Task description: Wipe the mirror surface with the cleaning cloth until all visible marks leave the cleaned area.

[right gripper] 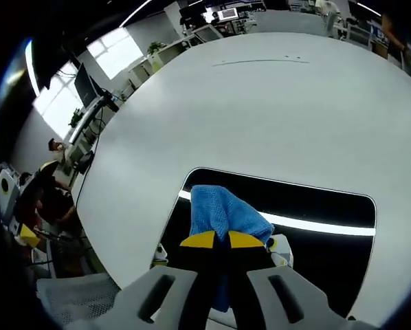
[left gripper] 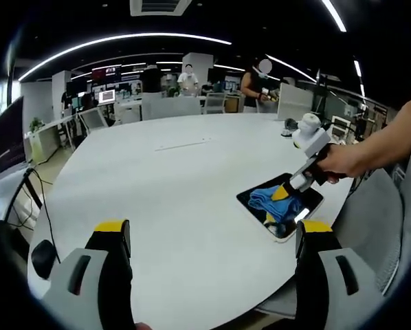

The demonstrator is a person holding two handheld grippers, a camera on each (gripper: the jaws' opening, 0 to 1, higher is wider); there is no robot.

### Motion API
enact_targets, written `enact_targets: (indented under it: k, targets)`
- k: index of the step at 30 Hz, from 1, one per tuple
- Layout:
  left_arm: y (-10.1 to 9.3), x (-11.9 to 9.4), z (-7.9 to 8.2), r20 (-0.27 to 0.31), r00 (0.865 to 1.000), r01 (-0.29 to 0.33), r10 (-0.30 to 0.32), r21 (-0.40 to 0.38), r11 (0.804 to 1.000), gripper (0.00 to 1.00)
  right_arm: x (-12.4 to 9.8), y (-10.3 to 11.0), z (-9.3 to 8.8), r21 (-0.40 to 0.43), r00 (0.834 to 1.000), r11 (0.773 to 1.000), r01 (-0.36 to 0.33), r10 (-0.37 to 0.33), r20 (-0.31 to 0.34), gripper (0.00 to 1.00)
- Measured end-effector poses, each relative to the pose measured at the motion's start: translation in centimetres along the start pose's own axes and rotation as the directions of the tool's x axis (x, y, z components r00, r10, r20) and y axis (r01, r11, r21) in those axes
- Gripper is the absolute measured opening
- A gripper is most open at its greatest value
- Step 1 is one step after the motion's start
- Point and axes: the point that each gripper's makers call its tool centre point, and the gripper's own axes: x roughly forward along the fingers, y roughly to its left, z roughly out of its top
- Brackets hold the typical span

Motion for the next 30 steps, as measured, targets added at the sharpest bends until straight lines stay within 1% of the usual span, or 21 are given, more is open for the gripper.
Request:
enact_targets:
  k: [7,10,18,30]
  targets:
    - [0.1,0.1,0.0,0.003,1.0,-0.006,0.006,0.0,1.0,0.99,-0.7,-1.1,-0.5,-0.048,1.0,0.999,0.025,-0.026,-0.004,0.0]
    - [0.2,0.2,0.2,0.008,1.0,-0.011,0.011,-0.003,1.0,0.99,-1.1,-1.7,-0.8,-0.055,0.999,0.998,0.033,-0.034,-0.002,0.0]
    - [-0.4,0.5,0.2,0.008,1.0,-0.002,0.002,-0.004,1.0,0.99,-1.9,-3.0,-1.3,-0.019,0.999,0.999,0.046,-0.046,0.01,0.0]
    - [-0.4,0.4,0.1,0.006,1.0,-0.005,0.005,-0.006,1.0,0.99,-3.2,-5.2,-2.0,0.031,0.998,0.997,0.064,-0.064,0.009,0.0]
